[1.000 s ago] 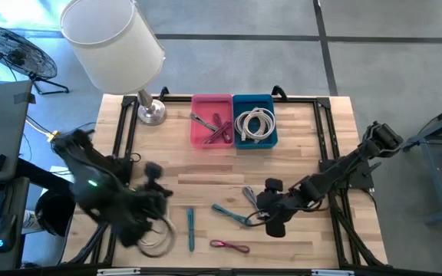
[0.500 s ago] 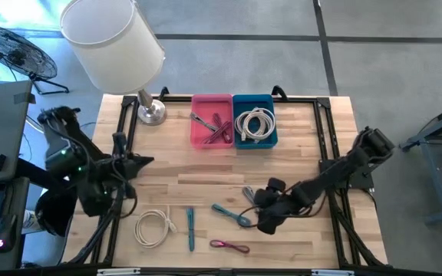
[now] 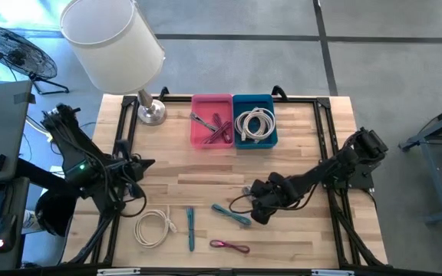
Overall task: Pick & Place USB Port
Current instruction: Put the black white charger cable into the pink bin
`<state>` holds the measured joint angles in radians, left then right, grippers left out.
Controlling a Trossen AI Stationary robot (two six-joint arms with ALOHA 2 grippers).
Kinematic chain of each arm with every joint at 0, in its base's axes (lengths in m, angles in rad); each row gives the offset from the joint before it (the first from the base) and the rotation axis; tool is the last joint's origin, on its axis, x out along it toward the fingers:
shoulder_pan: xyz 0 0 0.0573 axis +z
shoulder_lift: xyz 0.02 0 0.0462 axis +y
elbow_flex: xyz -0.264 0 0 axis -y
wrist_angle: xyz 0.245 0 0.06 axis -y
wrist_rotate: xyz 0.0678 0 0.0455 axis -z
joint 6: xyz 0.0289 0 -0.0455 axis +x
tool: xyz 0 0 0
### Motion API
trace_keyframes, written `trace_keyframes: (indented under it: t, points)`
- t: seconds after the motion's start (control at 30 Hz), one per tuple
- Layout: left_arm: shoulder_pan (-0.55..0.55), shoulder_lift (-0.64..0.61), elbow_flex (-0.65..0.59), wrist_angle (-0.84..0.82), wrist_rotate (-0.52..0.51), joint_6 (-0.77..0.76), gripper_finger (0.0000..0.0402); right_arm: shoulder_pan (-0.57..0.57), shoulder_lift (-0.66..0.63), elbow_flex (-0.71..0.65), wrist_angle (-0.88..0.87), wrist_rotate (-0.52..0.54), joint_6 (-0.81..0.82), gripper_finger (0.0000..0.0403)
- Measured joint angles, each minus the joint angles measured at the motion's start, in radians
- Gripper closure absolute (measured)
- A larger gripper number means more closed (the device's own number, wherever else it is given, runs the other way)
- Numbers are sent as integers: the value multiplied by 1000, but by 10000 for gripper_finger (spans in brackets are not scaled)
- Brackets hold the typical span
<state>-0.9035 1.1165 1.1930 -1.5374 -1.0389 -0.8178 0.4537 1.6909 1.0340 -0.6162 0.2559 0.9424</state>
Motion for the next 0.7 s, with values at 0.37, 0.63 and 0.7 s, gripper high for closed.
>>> trace_keyframes:
  t: [0.37,0.63,0.7]
  points:
    - [0,0,-61,61,59,1,401,-3,0,0,118,-85,-75,258]
    - [0,0,-86,93,114,0,401,-2,0,0,146,-149,-166,261]
    - [0,0,-92,99,115,0,401,-2,0,0,171,-174,-199,261]
